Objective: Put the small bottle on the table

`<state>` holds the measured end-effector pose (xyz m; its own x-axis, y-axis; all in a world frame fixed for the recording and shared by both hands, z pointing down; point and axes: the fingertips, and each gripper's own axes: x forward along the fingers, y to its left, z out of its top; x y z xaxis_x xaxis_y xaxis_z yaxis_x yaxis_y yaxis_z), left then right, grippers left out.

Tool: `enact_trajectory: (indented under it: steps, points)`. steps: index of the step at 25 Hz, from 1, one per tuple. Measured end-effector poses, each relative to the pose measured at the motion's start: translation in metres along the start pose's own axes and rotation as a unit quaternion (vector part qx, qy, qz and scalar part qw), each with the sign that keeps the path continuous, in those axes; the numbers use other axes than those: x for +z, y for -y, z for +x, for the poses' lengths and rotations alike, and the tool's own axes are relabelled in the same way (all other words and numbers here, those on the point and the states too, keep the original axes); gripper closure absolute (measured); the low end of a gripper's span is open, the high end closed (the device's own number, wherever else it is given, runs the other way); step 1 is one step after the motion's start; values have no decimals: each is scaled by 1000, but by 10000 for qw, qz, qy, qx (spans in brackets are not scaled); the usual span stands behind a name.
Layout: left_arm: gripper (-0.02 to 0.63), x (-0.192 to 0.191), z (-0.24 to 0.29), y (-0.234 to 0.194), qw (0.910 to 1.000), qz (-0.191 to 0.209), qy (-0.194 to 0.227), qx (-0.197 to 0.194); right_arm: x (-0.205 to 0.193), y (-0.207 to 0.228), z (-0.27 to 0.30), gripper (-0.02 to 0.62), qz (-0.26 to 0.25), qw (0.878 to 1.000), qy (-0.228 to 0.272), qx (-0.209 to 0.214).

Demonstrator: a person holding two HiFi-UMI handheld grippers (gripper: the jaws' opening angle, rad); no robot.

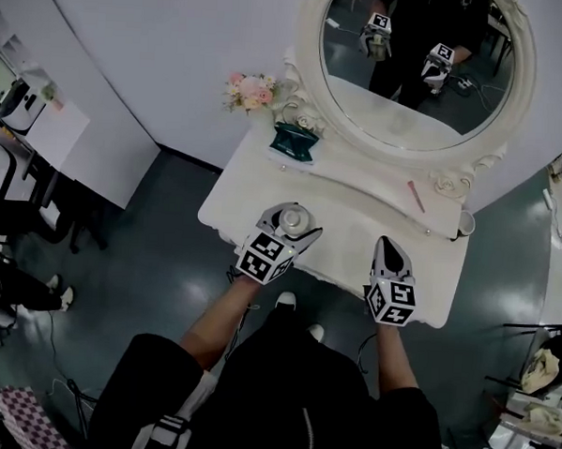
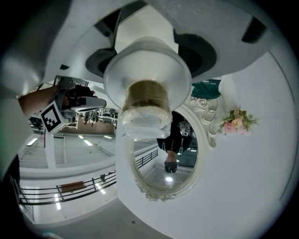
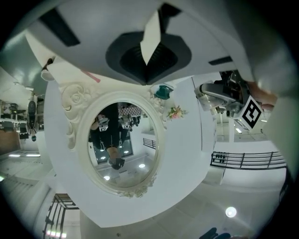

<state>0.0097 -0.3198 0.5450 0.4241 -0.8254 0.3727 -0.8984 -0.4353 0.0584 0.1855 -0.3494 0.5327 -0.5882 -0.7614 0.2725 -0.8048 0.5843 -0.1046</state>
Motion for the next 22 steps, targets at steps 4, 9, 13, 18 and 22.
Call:
enact_trajectory:
  steps: [4,9,13,18,22]
  points:
    - [268,-19,-21,-28,9992,-158,-80,370,-7,-25,25,594,-68,9993,-137,356]
    - [268,-52,-59,-65,9946,-455,-216,904,-21,-70,53,594,-201,9950,-353,909]
    - [268,-71,-84,-90,9898,-626,-284,1246,-25,-98,69,594,-310,9910,-448,1224]
    - [268,-95,-91,-112,9854,-759,-419,1463,-32,-119,79,594,-469,9859,-618,1486]
    - [268,-112,-83,-131,9835,-841,-531,1508,-39,-122,86,594,-530,9839,-794,1510]
